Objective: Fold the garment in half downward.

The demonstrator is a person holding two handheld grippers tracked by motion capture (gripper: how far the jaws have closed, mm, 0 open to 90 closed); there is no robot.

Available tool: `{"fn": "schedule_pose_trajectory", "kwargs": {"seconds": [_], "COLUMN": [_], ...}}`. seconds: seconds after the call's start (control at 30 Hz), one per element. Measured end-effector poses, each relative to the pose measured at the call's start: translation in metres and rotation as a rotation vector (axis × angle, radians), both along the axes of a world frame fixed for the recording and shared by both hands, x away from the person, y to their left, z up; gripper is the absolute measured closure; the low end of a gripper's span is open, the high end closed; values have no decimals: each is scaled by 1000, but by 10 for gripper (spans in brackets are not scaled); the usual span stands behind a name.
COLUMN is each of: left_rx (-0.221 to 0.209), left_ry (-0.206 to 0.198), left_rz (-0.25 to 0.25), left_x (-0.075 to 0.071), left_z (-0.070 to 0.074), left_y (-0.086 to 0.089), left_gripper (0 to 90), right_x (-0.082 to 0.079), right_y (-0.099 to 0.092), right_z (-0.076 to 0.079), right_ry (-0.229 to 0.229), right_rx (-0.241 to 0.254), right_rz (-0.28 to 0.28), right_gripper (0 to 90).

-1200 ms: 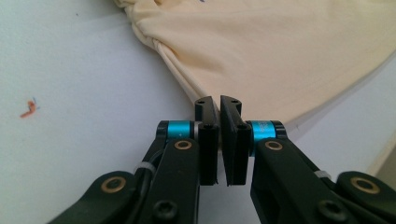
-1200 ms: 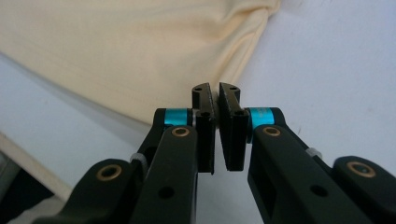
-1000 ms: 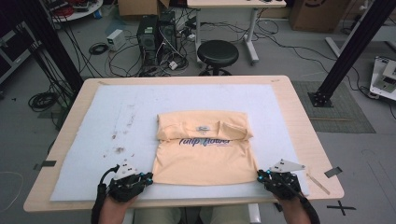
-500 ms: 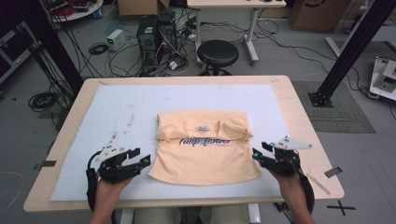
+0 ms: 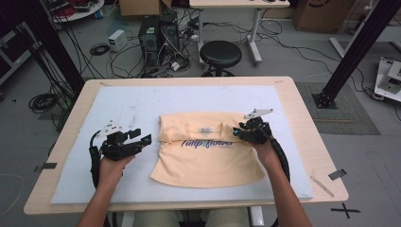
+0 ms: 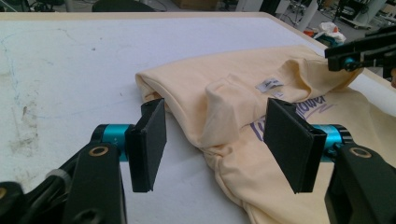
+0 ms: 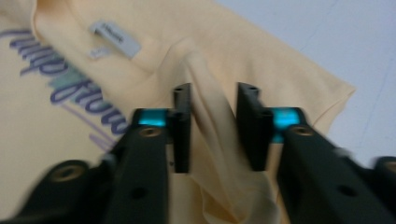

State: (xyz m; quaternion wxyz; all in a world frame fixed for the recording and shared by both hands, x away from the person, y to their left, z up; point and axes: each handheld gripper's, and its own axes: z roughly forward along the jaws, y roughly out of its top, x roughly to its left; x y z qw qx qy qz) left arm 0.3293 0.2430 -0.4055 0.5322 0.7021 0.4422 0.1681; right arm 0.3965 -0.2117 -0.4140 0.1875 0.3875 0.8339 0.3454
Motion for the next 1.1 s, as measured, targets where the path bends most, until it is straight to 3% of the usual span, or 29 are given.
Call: {"fn": "schedule_pose_trajectory", "kwargs": {"seconds": [0.03,0.1,0.17,0.23,0.33,0.4,0.43,0.5,0.57,0.63,0.67,0.73,0.77,0.83,0.93,1.07,1.1], "left_rx": [-6,-1,-8,-13,-26,-30,-33,-29,-17,-18,-17,-6,-3,-4,3,57,75], "left_ry": [2,14,26,26,33,37,38,51,68,74,82,101,112,143,161,190,194], "left_rz": [2,4,4,-2,-9,-11,-15,-22,-30,-34,-37,-45,-50,-65,-84,-98,-90], "left_x": [2,6,10,13,17,18,19,20,19,18,17,16,16,16,17,19,19], "left_z": [-1,-2,-4,-6,-9,-10,-10,-11,-13,-15,-17,-23,-27,-34,-40,-45,-46], "left_y": [1,5,8,10,11,11,11,10,8,4,2,-2,-5,-11,-20,-31,-34], "left_gripper": [395,396,399,400,402,402,402,402,402,402,402,403,406,423,455,535,567], "right_x": [-1,-8,-20,-32,-55,-67,-72,-77,-80,-79,-80,-81,-81,-83,-87,-90,-89], "right_y": [-2,-9,-15,-20,-30,-36,-40,-47,-57,-68,-75,-81,-82,-81,-72,-54,-48], "right_z": [-2,-3,-3,-6,-17,-24,-27,-29,-28,-25,-21,-16,-14,-12,-13,-17,-19], "right_ry": [0,-6,-44,-69,-120,-141,-154,-148,-135,-130,-115,-94,-85,-62,-46,-28,-26], "right_rx": [-3,28,65,67,-32,-105,-116,-92,12,116,184,232,237,234,193,149,103], "right_rz": [18,63,129,204,375,429,441,416,348,254,172,28,-33,-100,-100,-98,-104], "right_gripper": [812,875,876,876,876,873,858,750,615,521,483,484,506,626,701,695,695]}}
